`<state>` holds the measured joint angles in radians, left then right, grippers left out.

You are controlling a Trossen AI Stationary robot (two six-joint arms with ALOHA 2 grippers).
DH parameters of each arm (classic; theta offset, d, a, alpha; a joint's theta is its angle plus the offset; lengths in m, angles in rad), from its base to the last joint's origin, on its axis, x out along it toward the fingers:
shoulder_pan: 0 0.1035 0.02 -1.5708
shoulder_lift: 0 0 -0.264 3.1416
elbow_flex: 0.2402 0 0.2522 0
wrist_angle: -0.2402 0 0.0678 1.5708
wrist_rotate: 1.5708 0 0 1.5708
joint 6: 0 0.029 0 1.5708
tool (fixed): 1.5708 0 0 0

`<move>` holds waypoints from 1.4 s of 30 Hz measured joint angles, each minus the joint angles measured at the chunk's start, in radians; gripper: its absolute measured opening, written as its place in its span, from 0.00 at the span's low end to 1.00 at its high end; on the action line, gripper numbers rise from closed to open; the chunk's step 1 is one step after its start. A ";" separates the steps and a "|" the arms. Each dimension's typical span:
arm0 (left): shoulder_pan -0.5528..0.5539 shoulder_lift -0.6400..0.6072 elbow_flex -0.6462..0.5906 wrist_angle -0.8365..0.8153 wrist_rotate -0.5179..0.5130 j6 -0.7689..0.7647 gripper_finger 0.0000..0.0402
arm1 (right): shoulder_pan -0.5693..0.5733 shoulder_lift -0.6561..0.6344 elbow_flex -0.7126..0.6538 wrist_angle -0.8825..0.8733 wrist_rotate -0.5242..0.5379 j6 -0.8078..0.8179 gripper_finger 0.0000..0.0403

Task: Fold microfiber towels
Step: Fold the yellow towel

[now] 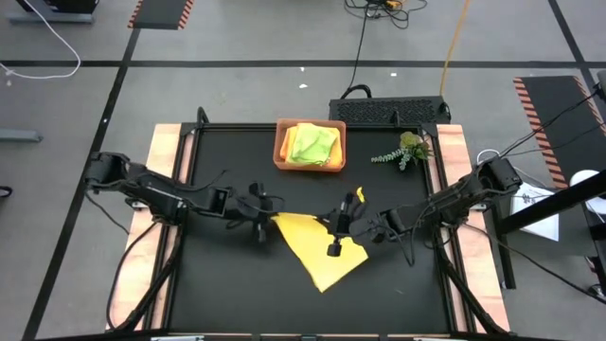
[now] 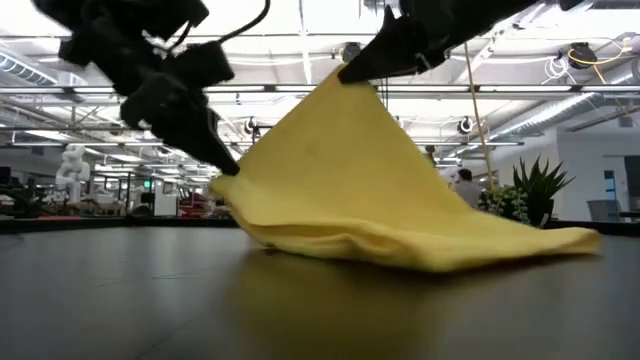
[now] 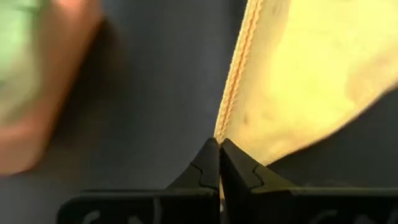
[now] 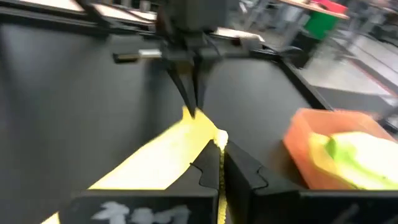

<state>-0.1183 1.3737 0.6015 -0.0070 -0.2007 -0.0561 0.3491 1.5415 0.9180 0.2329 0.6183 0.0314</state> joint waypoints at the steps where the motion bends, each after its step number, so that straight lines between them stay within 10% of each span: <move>1: -0.001 -0.004 0.032 -0.060 -0.032 0.001 0.00 | 0.007 0.000 0.000 -0.006 0.031 0.018 0.00; 18: 0.095 -0.010 0.313 -0.415 -0.331 0.364 0.00 | 0.002 0.000 0.003 -0.141 0.284 0.195 0.00; 42: -0.121 0.074 0.196 -0.186 0.055 0.165 0.03 | -0.017 0.001 -0.159 -0.140 0.001 0.241 0.00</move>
<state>-0.2393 1.4472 0.7974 -0.1928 -0.1459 0.1090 0.3323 1.5429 0.7592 0.0926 0.6198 0.2723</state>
